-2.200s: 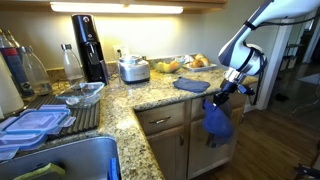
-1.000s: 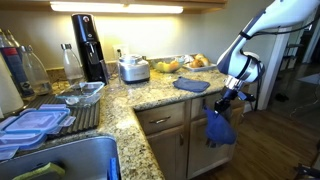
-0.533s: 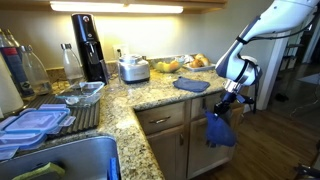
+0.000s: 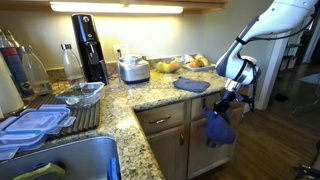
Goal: Pick up the blue towel on the right and hang it on the top right drawer
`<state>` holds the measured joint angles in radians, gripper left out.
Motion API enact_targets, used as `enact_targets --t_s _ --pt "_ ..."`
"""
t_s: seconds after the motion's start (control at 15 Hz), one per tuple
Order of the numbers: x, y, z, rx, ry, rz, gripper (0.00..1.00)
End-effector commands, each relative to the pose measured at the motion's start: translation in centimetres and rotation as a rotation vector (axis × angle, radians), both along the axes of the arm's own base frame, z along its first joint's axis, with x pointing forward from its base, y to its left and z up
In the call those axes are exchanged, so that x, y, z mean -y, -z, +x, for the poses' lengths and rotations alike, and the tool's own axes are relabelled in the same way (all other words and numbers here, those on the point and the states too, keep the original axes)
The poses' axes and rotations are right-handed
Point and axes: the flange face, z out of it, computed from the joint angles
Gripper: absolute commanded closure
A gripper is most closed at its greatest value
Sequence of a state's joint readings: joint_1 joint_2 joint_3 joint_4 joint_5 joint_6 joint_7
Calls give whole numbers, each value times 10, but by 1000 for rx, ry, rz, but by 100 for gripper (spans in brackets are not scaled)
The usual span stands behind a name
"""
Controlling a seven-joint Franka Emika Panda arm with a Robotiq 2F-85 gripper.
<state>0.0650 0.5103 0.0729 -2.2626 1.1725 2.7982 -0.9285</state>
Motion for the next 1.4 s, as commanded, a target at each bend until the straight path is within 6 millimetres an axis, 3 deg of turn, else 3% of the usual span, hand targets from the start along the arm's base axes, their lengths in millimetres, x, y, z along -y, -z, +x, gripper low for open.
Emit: enact_targets --t_s 0.0,0.33,0.8,1.33 --pt "16 -7 2 9 20 32 96" --pt "22 -8 -1 7 33 48 96" --pt "7 -20 -4 -20 13 108 96" --pt "22 -37 -1 6 38 113 96"
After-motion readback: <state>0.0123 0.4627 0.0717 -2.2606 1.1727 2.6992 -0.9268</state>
